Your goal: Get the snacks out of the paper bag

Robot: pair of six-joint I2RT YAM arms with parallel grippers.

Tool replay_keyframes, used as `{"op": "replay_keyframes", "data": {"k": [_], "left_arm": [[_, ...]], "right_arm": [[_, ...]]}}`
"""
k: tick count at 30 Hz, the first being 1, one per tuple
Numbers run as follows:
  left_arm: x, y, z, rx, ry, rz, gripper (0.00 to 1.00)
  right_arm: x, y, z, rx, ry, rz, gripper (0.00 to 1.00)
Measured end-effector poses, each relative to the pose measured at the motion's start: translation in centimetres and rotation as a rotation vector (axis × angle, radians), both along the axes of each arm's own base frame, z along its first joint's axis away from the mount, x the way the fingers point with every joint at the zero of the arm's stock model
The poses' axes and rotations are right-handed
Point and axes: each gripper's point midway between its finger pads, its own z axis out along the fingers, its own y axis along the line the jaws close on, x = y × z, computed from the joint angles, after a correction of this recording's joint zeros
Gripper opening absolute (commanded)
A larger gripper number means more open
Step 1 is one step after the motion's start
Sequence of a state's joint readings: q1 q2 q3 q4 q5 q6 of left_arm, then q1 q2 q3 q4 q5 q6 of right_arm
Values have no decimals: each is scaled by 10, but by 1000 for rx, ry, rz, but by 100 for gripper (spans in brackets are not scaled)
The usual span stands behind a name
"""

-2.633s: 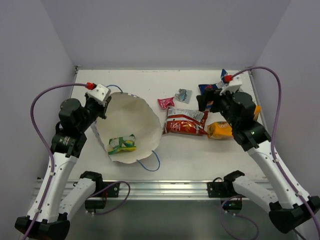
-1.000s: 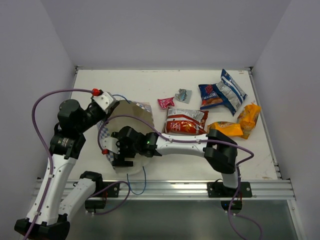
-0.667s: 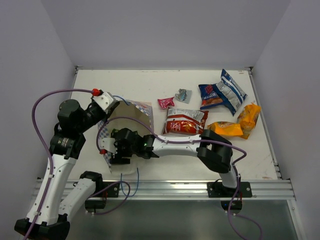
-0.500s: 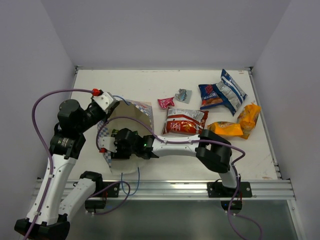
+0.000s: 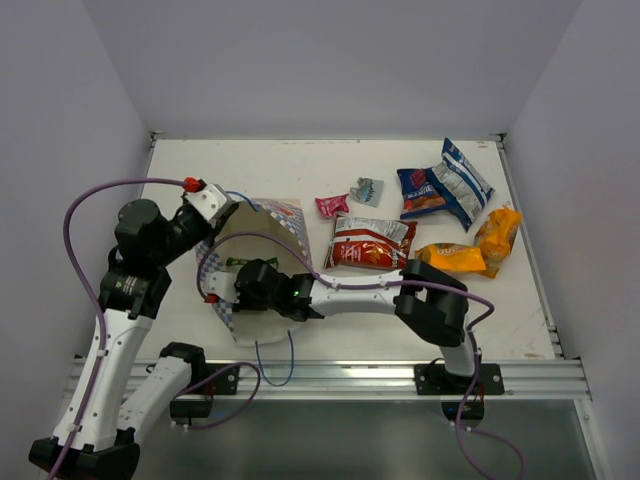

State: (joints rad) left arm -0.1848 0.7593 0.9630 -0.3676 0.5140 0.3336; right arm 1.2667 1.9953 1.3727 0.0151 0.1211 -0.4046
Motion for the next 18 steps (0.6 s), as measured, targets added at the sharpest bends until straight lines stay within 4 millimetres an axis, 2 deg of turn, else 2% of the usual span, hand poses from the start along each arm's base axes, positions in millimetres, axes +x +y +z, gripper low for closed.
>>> {"op": "replay_keyframes", "data": {"k": [3, 5, 13, 18], "left_arm": [[1, 2, 0, 1, -2, 12, 0], [2, 3, 0, 3, -3, 22, 0], [9, 11, -6, 8, 14, 80, 0], [14, 18, -8, 9, 20, 130, 0]], "right_arm": [[-3, -7, 10, 9, 6, 2, 0], [-5, -11, 25, 33, 9, 2, 0], [-16, -23, 115, 194, 6, 26, 0], [-25, -36, 157, 266, 0, 45, 0]]}}
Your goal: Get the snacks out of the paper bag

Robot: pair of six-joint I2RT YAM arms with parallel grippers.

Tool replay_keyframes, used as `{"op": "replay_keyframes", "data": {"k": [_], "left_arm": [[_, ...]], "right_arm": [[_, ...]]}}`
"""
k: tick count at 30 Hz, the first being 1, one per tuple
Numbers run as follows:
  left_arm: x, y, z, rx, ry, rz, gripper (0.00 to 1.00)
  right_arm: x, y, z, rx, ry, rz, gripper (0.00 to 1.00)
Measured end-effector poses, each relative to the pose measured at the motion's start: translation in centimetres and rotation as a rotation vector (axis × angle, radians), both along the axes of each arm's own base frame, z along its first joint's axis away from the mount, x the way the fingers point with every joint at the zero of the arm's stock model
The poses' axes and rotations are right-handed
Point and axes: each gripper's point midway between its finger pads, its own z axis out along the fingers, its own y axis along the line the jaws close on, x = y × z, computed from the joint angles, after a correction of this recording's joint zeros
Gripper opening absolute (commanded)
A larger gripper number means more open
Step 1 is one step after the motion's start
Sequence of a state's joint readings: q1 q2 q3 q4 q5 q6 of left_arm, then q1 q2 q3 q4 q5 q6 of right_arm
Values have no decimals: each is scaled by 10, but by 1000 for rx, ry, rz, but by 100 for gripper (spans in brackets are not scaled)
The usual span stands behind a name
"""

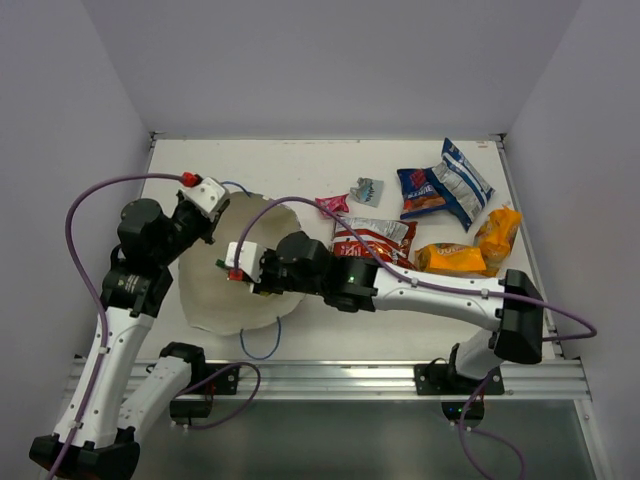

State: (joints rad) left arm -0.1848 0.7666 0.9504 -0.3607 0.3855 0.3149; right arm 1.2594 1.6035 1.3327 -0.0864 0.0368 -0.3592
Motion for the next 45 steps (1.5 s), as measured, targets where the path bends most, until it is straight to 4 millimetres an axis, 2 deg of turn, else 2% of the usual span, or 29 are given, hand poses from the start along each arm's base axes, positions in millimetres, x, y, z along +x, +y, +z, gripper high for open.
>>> {"op": "replay_keyframes", "data": {"k": [5, 13, 18, 21, 23, 25, 26, 29, 31, 34, 38, 42, 45], "left_arm": [[4, 6, -1, -1, 8, 42, 0], [18, 22, -12, 6, 49, 157, 0], [25, 33, -19, 3, 78, 236, 0], [29, 37, -25, -1, 102, 271, 0], [32, 39, -29, -6, 121, 291, 0], [35, 42, -33, -7, 139, 313, 0], [36, 43, -34, -10, 148, 326, 0], [39, 48, -36, -19, 169, 365, 0], [41, 52, -35, -27, 177, 396, 0], [43, 56, -36, -38, 196, 433, 0], [43, 66, -43, -53, 233, 480, 0], [43, 74, -48, -83, 261, 521, 0], [45, 78, -50, -100, 275, 538, 0]], "right_arm": [[-8, -20, 41, 62, -12, 8, 0], [-25, -70, 135, 241, -64, 9, 0], [-29, -120, 198, 377, -121, -53, 0], [-22, -155, 220, 430, -150, -138, 0], [-14, -178, 226, 450, -159, -210, 0], [-4, -200, 219, 450, -153, -290, 0], [2, -208, 210, 438, -143, -329, 0], [17, -228, 171, 383, -92, -421, 0], [27, -234, 142, 328, -52, -470, 0], [40, -232, 96, 233, 21, -516, 0], [50, -217, 33, 84, 111, -542, 0], [48, -212, -33, -69, 197, -545, 0], [44, -209, -71, -173, 253, -537, 0]]}}
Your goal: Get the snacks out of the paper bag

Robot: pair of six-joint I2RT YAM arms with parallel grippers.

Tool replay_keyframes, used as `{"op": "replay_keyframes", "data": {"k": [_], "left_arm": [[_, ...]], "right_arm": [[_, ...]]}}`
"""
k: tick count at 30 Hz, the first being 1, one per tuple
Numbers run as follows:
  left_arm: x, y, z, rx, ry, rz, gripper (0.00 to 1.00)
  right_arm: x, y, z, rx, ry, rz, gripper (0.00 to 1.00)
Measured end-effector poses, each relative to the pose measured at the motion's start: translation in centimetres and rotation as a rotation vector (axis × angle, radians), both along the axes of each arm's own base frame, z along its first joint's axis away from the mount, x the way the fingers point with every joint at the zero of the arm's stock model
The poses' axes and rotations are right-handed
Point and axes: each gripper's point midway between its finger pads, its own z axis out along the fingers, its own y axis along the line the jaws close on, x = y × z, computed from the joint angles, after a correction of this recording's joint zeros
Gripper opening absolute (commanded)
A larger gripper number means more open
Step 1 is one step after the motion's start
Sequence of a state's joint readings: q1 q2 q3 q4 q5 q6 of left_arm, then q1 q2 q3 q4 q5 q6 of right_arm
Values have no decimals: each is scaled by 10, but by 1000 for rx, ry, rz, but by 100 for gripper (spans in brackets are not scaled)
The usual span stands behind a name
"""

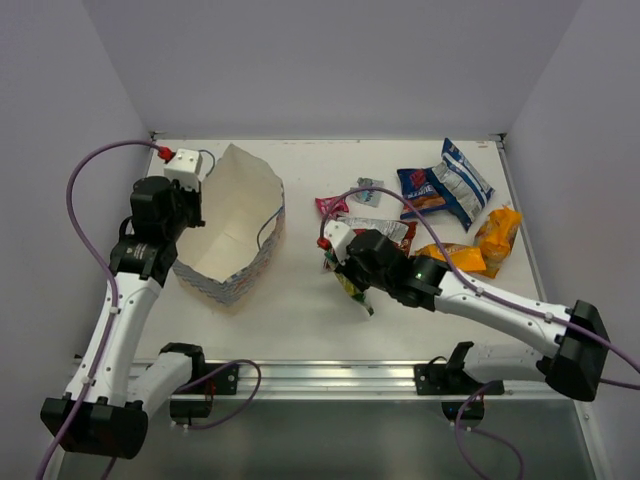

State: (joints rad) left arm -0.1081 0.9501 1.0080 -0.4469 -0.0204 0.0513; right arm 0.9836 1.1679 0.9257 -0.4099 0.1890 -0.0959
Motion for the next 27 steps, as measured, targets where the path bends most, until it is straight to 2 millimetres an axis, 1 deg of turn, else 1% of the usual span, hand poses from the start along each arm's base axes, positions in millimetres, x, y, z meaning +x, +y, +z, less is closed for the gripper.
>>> {"op": "replay_keyframes", "data": {"k": [2, 4, 5, 6, 8, 9, 11, 12, 13, 16, 17, 18, 19, 21, 24, 26, 27], "left_arm": [[1, 2, -2, -17, 8, 13, 0], [1, 3, -3, -37, 14, 24, 0], [1, 3, -4, -44, 16, 27, 0], [1, 4, -4, -53, 17, 33, 0], [1, 5, -4, -65, 19, 40, 0], [2, 6, -4, -72, 20, 44, 0], [2, 7, -5, -81, 22, 51, 0], [2, 7, -5, -88, 23, 55, 0], [2, 8, -5, -92, 24, 57, 0], [3, 9, -6, -106, 29, 66, 0], [3, 9, -7, -112, 32, 68, 0], [4, 9, -8, -120, 35, 71, 0], [4, 9, -9, -128, 40, 72, 0], [8, 9, -11, -152, 50, 78, 0], [19, 8, -13, -184, 64, 88, 0], [30, 9, -12, -206, 73, 100, 0], [37, 11, -11, -217, 73, 107, 0]], "right_arm": [[-3, 6, -18, -39, 39, 11, 1], [-11, 16, -33, -63, 80, 44, 10], [-19, 23, -43, -74, 108, 72, 18], [-27, 30, -50, -82, 136, 102, 41], [-42, 42, -60, -88, 186, 152, 56], [-49, 49, -62, -87, 210, 181, 67], [-62, 62, -58, -65, 249, 236, 76], [-67, 66, -53, -47, 260, 257, 80], [-70, 70, -46, -26, 265, 271, 89], [-73, 72, -19, 44, 249, 282, 97], [-73, 70, -3, 79, 231, 276, 99], [-73, 68, 8, 102, 215, 274, 99], [-72, 65, 24, 135, 192, 266, 99], [-65, 55, 57, 210, 134, 228, 99], [-49, 32, 102, 317, 53, 138, 99], [-40, 12, 122, 371, 6, 67, 99], [-39, 5, 128, 388, -11, 43, 99]]}}
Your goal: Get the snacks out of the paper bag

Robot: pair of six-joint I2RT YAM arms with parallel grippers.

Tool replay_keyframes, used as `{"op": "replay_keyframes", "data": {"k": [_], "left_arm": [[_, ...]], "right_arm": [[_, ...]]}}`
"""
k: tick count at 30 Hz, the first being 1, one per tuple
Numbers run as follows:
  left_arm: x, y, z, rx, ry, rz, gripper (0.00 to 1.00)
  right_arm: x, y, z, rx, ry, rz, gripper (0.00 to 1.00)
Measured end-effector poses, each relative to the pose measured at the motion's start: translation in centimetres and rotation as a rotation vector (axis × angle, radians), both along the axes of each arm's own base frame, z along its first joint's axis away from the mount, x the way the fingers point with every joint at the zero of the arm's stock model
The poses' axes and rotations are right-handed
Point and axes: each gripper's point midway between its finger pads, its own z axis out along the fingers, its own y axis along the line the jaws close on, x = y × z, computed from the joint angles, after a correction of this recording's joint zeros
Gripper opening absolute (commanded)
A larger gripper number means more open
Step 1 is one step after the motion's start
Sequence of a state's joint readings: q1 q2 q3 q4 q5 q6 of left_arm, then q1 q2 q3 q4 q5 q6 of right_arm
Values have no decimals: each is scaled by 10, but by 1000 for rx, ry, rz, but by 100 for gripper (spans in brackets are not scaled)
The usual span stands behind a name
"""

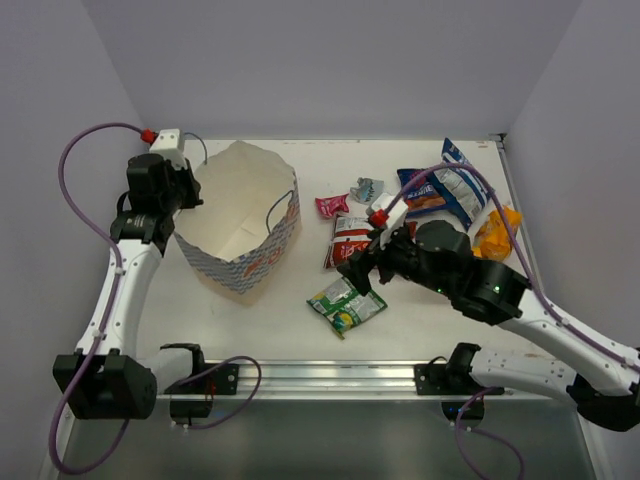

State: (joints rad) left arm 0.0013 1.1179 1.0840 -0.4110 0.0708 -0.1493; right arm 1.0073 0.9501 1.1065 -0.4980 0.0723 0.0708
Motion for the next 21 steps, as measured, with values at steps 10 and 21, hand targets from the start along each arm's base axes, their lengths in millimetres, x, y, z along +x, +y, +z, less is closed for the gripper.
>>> {"op": "replay_keyframes", "data": {"k": [10, 21], "left_arm": [[61, 56, 8, -100, -31, 178, 0], [103, 89, -5, -161, -20, 213, 56]], "right_arm": [[-9, -54, 22, 75, -54, -133, 99], [-10, -71, 7, 40, -43, -186, 99]]}}
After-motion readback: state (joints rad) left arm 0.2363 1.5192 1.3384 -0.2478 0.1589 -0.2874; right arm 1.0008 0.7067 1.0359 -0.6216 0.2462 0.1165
